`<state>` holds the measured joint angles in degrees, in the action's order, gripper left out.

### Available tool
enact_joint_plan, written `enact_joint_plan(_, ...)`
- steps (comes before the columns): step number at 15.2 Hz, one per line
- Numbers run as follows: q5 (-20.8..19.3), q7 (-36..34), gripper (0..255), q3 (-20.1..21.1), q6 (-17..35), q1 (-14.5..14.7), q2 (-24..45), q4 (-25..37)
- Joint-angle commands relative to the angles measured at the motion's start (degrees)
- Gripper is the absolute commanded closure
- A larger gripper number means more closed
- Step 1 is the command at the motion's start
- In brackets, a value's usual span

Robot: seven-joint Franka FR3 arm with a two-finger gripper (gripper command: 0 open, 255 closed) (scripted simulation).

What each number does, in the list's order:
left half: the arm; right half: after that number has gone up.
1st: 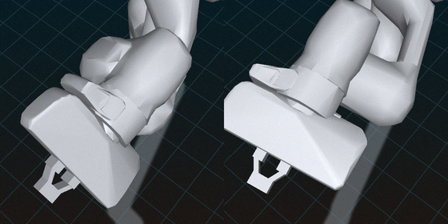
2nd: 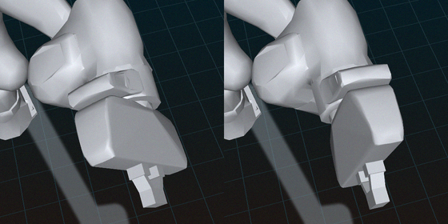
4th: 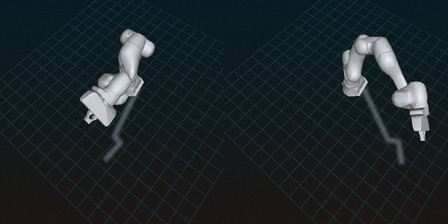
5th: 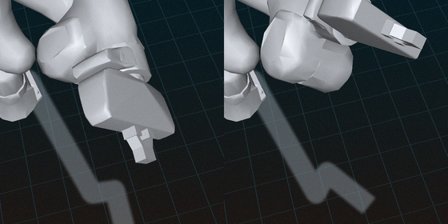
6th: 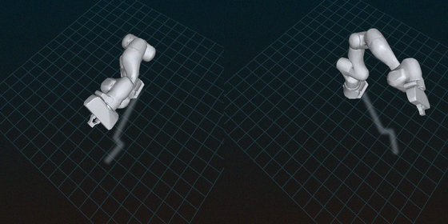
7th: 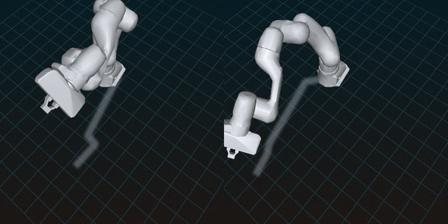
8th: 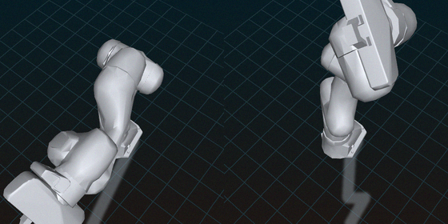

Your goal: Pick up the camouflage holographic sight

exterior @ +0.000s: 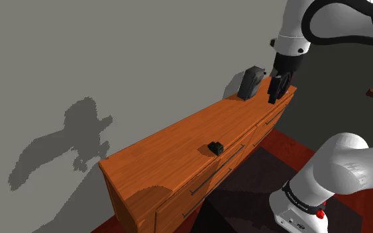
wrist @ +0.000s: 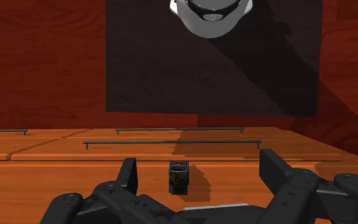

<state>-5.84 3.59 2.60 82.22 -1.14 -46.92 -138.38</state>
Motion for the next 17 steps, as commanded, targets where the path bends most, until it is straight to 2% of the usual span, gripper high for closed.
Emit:
enact_joint_plan(1, 0.0, 0.0, 0, 0.0, 0.0, 0.0, 0.0, 0.0)
enact_joint_plan(9, -0.8, -0.7, 0, -2.0, 18.9, -0.7, 3.0, -13.2)
enact_joint_plan(17, -2.3, -1.6, 0, -4.0, 40.9, -1.9, 14.4, -21.0)
